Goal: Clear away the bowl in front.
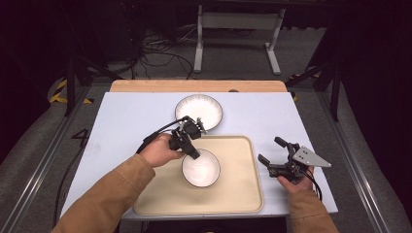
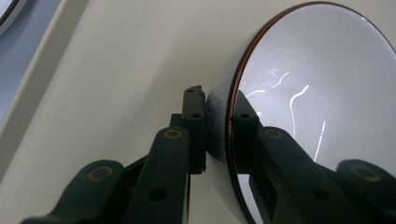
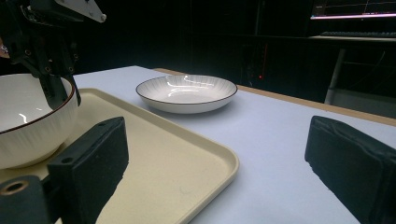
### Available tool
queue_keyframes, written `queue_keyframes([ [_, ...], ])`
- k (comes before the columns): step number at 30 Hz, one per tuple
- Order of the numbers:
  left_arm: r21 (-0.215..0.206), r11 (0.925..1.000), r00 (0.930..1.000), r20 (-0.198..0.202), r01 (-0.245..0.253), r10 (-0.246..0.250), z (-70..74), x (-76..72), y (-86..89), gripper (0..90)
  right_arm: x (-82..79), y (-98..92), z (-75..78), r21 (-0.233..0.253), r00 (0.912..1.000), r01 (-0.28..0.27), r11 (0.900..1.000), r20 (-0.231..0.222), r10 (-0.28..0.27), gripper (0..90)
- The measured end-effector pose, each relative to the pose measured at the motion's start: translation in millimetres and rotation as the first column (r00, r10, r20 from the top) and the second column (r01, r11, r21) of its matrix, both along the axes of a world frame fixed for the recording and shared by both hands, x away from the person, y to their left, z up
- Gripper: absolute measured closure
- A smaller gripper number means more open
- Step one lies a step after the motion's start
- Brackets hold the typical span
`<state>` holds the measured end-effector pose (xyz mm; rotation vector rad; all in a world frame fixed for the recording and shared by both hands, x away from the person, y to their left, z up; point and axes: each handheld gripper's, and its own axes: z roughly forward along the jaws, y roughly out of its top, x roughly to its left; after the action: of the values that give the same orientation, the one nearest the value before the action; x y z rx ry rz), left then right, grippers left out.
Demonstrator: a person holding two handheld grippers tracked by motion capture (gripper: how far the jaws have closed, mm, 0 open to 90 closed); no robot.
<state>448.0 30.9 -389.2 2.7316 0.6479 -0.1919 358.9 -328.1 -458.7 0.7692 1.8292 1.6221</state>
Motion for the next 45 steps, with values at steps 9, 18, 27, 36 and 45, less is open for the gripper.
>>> queue_keyframes([
  [9, -0.001, 1.0, 0.9998, -0.016, -0.009, 0.009, -4.1, 3.5, 3.9, 80.7, 0.0, 0.0, 0.0, 0.0, 1.0, 0.0, 1.0, -0.001, 0.0, 6.8],
  [18, 0.021, 0.9996, 0.9997, -0.018, -0.018, 0.018, -8.2, 4.5, 4.3, 75.2, 0.0, 0.0, 0.0, 0.0, 1.0, 0.0, 1.0, 0.0, 0.0, 7.0],
  [27, -0.002, 0.9998, 0.9996, -0.022, -0.018, 0.018, -4.2, 2.9, 5.9, 63.2, 0.0, 0.2, 0.0, 0.0, 1.0, 0.0, 1.0, 0.001, 0.0, 7.0],
  [36, -0.054, 0.9983, 0.9996, 0.013, -0.024, 0.025, 7.2, -1.2, 9.8, 49.8, -0.1, 0.1, 0.0, 0.0, 1.0, 0.001, 1.0, 0.0, -0.001, 6.9],
  [45, -0.193, 0.9803, 0.9965, 0.066, -0.039, 0.052, 24.2, -8.2, 19.4, 29.1, 0.2, -0.2, 0.1, 0.0, 1.0, 0.001, 1.0, -0.002, -0.001, 6.9],
])
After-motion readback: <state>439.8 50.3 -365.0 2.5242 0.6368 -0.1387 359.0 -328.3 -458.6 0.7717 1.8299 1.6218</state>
